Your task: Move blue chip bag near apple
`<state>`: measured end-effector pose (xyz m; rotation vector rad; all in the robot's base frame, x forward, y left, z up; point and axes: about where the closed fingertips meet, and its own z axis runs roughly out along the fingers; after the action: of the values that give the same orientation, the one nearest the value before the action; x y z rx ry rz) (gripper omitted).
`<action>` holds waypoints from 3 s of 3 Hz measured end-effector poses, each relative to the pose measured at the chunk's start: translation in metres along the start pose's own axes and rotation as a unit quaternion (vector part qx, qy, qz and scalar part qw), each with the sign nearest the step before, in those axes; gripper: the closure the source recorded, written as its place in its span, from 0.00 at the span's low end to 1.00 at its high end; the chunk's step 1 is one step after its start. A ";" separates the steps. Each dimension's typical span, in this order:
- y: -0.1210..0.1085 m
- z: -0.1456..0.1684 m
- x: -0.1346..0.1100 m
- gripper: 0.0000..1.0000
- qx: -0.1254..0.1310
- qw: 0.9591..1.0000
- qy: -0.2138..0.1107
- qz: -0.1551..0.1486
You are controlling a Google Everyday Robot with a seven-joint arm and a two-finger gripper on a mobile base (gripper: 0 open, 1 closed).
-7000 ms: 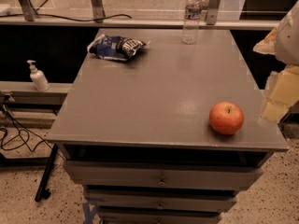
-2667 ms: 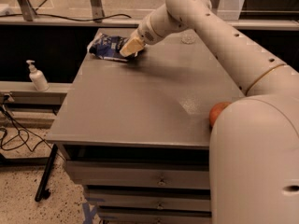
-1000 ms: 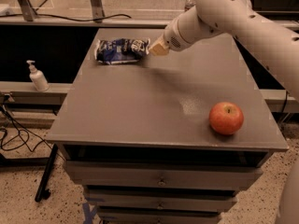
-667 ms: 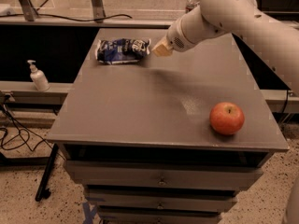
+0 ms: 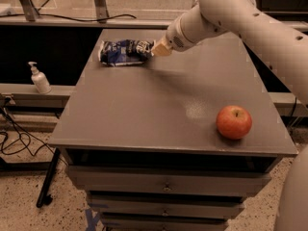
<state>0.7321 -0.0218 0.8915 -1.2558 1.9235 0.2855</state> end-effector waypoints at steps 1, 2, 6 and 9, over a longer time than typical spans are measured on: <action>-0.002 0.010 -0.007 0.13 -0.002 1.000 -0.007 0.000; 0.000 0.013 -0.006 0.00 -0.003 1.000 -0.010 0.004; -0.006 0.055 -0.009 0.42 -0.004 0.999 -0.036 0.009; -0.015 0.038 0.005 1.00 0.023 0.999 -0.026 0.014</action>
Offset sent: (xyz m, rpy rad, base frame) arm 0.0075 0.0071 -0.0048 0.0304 -0.0047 -0.0077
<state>0.7627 -0.0107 0.8670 -1.1820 1.8945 0.2841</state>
